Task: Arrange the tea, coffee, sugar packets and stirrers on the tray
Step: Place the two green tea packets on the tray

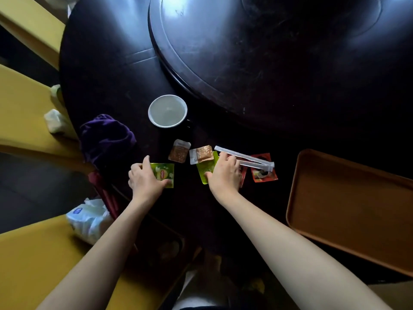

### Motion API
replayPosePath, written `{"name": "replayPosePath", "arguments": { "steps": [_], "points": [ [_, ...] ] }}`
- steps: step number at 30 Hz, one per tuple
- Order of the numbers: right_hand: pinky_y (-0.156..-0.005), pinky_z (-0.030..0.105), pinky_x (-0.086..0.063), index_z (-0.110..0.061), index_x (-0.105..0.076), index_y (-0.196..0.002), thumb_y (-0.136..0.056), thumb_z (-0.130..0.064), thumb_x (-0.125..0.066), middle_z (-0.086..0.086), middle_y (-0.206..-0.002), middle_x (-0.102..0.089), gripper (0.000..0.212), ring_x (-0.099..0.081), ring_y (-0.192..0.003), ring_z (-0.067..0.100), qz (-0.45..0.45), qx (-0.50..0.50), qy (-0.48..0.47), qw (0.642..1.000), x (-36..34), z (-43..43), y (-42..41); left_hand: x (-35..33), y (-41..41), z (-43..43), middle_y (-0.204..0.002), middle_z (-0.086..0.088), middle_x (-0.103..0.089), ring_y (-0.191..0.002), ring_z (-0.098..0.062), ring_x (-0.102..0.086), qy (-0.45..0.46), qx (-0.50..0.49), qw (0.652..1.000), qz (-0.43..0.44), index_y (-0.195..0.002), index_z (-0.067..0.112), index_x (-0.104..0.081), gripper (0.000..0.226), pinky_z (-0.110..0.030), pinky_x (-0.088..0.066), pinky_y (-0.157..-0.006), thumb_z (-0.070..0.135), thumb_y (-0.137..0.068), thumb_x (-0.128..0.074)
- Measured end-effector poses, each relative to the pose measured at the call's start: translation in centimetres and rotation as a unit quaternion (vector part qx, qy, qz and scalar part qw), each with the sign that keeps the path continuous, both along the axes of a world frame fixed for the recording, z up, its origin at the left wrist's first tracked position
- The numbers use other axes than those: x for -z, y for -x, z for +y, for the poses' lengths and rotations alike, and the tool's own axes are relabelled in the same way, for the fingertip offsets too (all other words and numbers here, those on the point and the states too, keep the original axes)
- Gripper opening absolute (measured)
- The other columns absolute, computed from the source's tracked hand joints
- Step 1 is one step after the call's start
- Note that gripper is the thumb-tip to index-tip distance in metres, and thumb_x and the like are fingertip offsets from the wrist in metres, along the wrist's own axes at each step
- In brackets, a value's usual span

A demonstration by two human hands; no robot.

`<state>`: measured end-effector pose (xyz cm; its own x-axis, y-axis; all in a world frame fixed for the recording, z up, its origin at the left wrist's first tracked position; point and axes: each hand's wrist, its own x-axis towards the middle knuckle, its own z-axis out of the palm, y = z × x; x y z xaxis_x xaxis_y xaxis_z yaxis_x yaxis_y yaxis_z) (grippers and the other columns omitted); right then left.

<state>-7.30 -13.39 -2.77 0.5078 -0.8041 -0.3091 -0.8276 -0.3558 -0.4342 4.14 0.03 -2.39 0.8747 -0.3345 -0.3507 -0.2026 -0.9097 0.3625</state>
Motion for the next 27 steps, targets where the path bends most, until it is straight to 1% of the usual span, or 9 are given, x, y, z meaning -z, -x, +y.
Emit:
{"name": "replayPosePath", "arguments": {
  "steps": [4, 9, 12, 14, 16, 18, 20, 23, 27],
  "points": [
    [-0.094, 0.039, -0.038, -0.013, -0.043, -0.113, -0.077, -0.016, -0.065, 0.01, -0.117, -0.053, 0.043, -0.046, -0.113, 0.027, -0.07, 0.033, -0.059, 0.995, 0.6, 0.0, 0.1, 0.2, -0.3, -0.2, -0.12, -0.016, -0.056, -0.11, -0.029, -0.057, 0.07, -0.02, 0.996, 0.055, -0.133, 0.009, -0.05, 0.068, -0.035, -0.046, -0.09, 0.017, -0.073, -0.082],
    [-0.069, 0.027, -0.036, -0.014, -0.057, -0.086, -0.077, -0.014, -0.062, 0.002, -0.085, -0.054, 0.01, -0.054, -0.084, 0.023, -0.184, 0.064, -0.143, 0.97, -0.1, -1.0, 1.7, -0.7, 1.0, -0.5, -0.095, 0.0, -0.06, -0.091, -0.018, -0.059, 0.188, -0.107, 0.964, 0.153, -0.112, 0.014, -0.058, 0.034, -0.028, -0.05, -0.073, 0.013, -0.082, -0.074],
    [-0.065, 0.031, -0.049, -0.016, -0.059, -0.077, -0.074, -0.014, -0.066, 0.004, -0.072, -0.064, 0.008, -0.061, -0.071, 0.021, -0.246, 0.095, -0.199, 0.944, -1.2, -2.0, 3.7, -0.9, 2.5, -1.0, -0.088, -0.001, -0.063, -0.079, -0.016, -0.062, 0.212, -0.114, 0.942, 0.236, -0.092, 0.021, -0.059, 0.025, -0.025, -0.05, -0.061, 0.009, -0.079, -0.076],
    [-0.072, 0.037, -0.053, -0.014, -0.062, -0.081, -0.076, -0.01, -0.063, 0.01, -0.078, -0.069, 0.006, -0.065, -0.075, 0.024, -0.286, 0.109, -0.227, 0.925, -2.5, -2.6, 5.1, -1.4, 3.5, -1.5, -0.086, -0.006, -0.065, -0.072, -0.018, -0.064, 0.218, -0.109, 0.926, 0.289, -0.084, 0.022, -0.06, 0.025, -0.028, -0.051, -0.059, 0.005, -0.077, -0.077],
    [-0.073, 0.025, -0.051, -0.014, -0.065, -0.089, -0.081, -0.007, -0.06, 0.008, -0.084, -0.069, 0.012, -0.064, -0.079, 0.018, -0.312, 0.103, -0.233, 0.915, -3.3, -3.8, 6.9, -2.0, 4.8, -3.0, -0.085, -0.008, -0.066, -0.07, -0.02, -0.065, 0.243, -0.106, 0.899, 0.349, -0.087, 0.02, -0.063, 0.025, -0.029, -0.054, -0.058, 0.0, -0.078, -0.074],
    [-0.073, 0.017, -0.048, -0.016, -0.067, -0.094, -0.082, -0.005, -0.061, 0.001, -0.089, -0.067, 0.018, -0.062, -0.083, 0.011, -0.331, 0.08, -0.204, 0.918, -3.9, -5.0, 8.8, -2.6, 6.1, -5.1, -0.088, -0.008, -0.067, -0.07, -0.02, -0.067, 0.269, -0.092, 0.87, 0.402, -0.097, 0.02, -0.067, 0.03, -0.027, -0.058, -0.057, -0.005, -0.08, -0.07],
    [-0.076, 0.018, -0.048, -0.019, -0.071, -0.088, -0.078, -0.001, -0.065, 0.0, -0.092, -0.064, 0.022, -0.06, -0.088, 0.012, -0.357, 0.057, -0.14, 0.922, -3.9, -6.1, 10.5, -2.9, 7.7, -7.4, -0.081, -0.005, -0.07, -0.064, -0.014, -0.066, 0.297, -0.08, 0.837, 0.453, -0.091, 0.018, -0.072, 0.026, -0.021, -0.058, -0.054, -0.005, -0.085, -0.063],
    [-0.085, 0.018, -0.045, -0.029, -0.072, -0.078, -0.069, -0.002, -0.071, -0.008, -0.1, -0.06, 0.028, -0.053, -0.101, 0.013, -0.371, 0.044, -0.053, 0.926, -3.3, -7.7, 12.8, -3.2, 10.0, -10.8, -0.062, -0.004, -0.072, -0.052, -0.011, -0.067, 0.317, -0.074, 0.793, 0.515, -0.068, 0.014, -0.075, 0.04, -0.018, -0.057, -0.047, 0.018, -0.098, -0.049],
    [-0.091, 0.019, -0.042, -0.032, -0.071, -0.082, -0.068, 0.0, -0.073, -0.009, -0.117, -0.056, 0.035, -0.047, -0.112, 0.012, -0.372, 0.03, -0.013, 0.928, -2.2, -9.5, 15.7, -3.1, 12.8, -13.8, -0.066, -0.006, -0.072, -0.051, -0.012, -0.067, 0.305, -0.011, 0.795, 0.524, -0.077, 0.011, -0.073, 0.032, -0.02, -0.057, -0.048, 0.039, -0.08, -0.058]
  ]
}}
